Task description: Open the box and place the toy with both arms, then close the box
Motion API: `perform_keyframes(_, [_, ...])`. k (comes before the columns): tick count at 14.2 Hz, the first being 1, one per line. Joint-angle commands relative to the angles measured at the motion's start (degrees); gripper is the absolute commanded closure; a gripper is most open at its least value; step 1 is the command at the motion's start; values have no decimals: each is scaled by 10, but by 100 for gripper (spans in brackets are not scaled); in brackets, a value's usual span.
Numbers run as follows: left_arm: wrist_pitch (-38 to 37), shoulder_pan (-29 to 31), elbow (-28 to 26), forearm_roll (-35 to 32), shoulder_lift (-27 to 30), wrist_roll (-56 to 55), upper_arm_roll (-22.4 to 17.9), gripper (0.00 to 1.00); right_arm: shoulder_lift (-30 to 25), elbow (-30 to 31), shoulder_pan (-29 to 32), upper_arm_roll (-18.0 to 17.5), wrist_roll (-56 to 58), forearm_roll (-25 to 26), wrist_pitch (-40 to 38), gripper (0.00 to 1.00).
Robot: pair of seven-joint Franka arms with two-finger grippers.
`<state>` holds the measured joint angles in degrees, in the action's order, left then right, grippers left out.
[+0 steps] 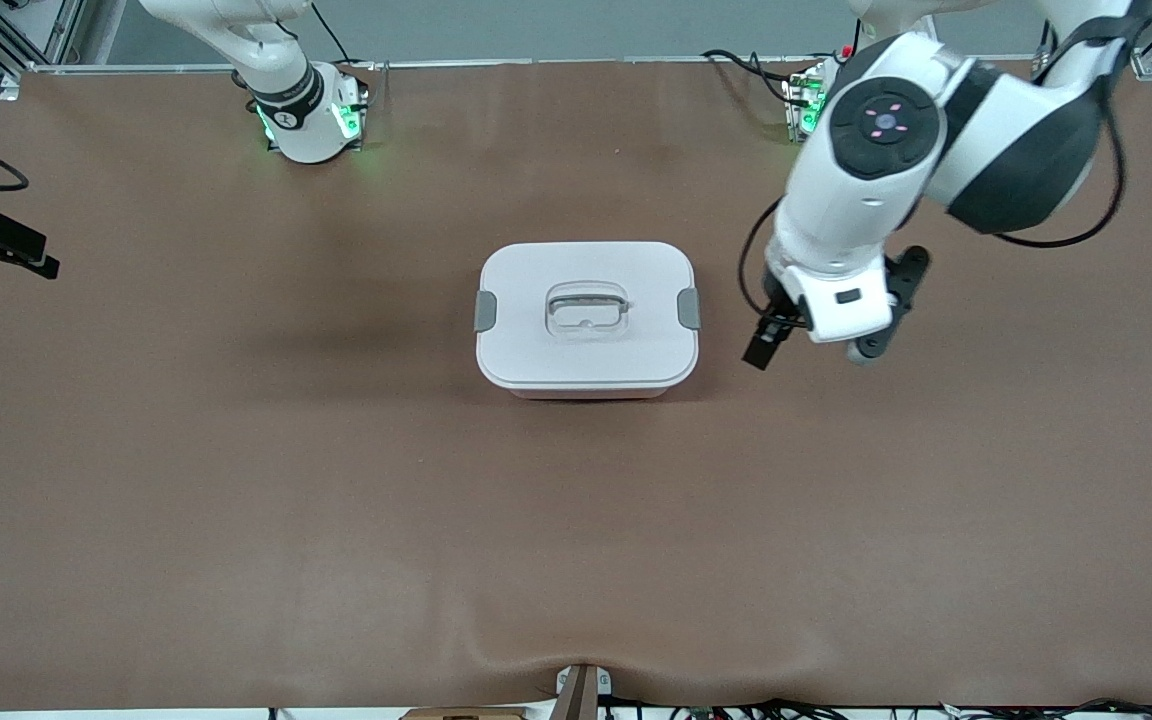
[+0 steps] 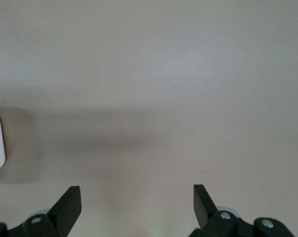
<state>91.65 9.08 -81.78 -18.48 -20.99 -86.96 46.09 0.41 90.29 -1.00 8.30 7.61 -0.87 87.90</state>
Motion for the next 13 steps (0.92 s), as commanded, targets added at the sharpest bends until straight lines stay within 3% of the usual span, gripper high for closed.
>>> perform_keyframes(1, [-39, 43, -8, 4, 39, 146, 3, 0, -9, 2, 3, -6, -10, -2, -1, 0])
perform_keyframes(6, [-82, 136, -7, 12, 88, 446, 4, 0, -9, 7, -1, -6, -9, 0, -4, 0])
perform_keyframes(8, [-82, 126, -11, 20, 131, 534, -27, 0, -11, 8, 0, -5, -9, 0, -6, 0])
perform_keyframes(13, [-109, -68, -17, 92, 184, 649, -287, 0, -12, 9, -1, -6, -8, -1, -8, 0])
